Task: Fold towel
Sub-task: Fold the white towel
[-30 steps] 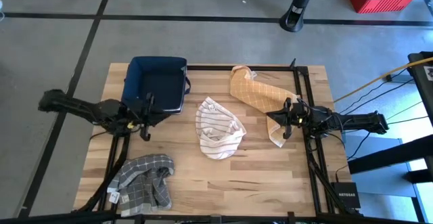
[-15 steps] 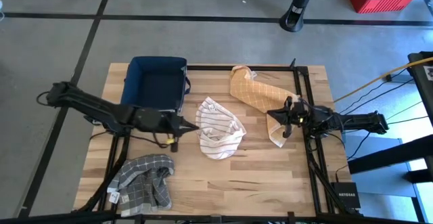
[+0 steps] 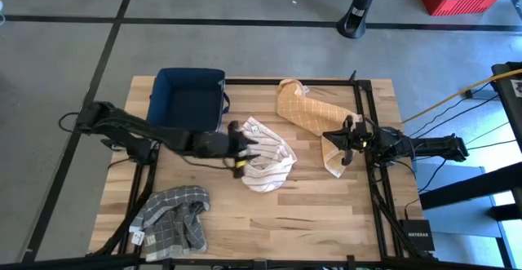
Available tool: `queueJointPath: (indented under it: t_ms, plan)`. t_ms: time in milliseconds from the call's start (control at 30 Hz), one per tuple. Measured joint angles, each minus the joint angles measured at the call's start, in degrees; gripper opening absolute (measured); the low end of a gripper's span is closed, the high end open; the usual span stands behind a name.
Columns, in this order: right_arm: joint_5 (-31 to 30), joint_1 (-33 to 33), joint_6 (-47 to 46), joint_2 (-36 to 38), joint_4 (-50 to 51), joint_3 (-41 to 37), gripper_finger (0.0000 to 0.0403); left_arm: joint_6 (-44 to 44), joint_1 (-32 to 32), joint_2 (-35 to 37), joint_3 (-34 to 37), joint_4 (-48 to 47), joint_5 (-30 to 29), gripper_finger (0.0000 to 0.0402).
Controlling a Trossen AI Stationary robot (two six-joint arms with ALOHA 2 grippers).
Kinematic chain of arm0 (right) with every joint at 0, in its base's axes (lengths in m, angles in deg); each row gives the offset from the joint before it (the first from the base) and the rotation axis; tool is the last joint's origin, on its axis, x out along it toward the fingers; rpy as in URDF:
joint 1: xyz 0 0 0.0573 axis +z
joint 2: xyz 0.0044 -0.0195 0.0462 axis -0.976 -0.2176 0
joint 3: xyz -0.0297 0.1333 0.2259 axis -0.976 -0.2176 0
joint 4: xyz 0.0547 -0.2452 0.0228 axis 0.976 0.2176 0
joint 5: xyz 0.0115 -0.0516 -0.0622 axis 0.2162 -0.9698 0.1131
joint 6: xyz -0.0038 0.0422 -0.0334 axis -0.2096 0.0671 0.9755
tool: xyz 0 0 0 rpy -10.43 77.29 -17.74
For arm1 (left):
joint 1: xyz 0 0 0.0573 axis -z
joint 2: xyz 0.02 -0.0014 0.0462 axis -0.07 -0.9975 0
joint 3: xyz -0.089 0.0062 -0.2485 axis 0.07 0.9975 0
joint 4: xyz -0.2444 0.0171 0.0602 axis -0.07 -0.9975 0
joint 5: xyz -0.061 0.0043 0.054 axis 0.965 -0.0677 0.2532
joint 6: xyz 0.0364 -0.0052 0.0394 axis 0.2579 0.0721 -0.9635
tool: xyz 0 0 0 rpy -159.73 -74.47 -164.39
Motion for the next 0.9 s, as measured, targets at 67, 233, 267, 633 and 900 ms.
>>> queueJointPath:
  t_ms: [67, 233, 267, 633, 900]
  plan:
    - [-0.9, 0.0, 0.1, 0.0, -0.5, 0.0, 0.0024, 0.5, -2.5, -3.5, -5.7, -6.7, 0.0, 0.0208]
    - [-2.6, 0.0, 0.3, 0.0, -0.2, 0.0, 0.0053, -0.7, -10.1, -11.3, -17.1, -22.2, -0.1, 0.0208]
    - [-2.6, 0.0, 0.4, 0.0, 0.1, 0.0, 0.0057, -0.7, -11.8, -12.5, -18.4, -23.9, 0.0, 0.0206]
    - [-2.7, 0.0, 1.4, 0.0, 3.2, 0.0, 0.0069, -5.2, -29.7, -24.2, -20.5, -25.7, 12.8, 0.0188]
    - [-2.7, 0.0, 2.5, 0.0, 3.3, 0.0, 0.0069, -13.3, -33.0, -31.0, -20.5, -27.4, 19.4, 0.0186]
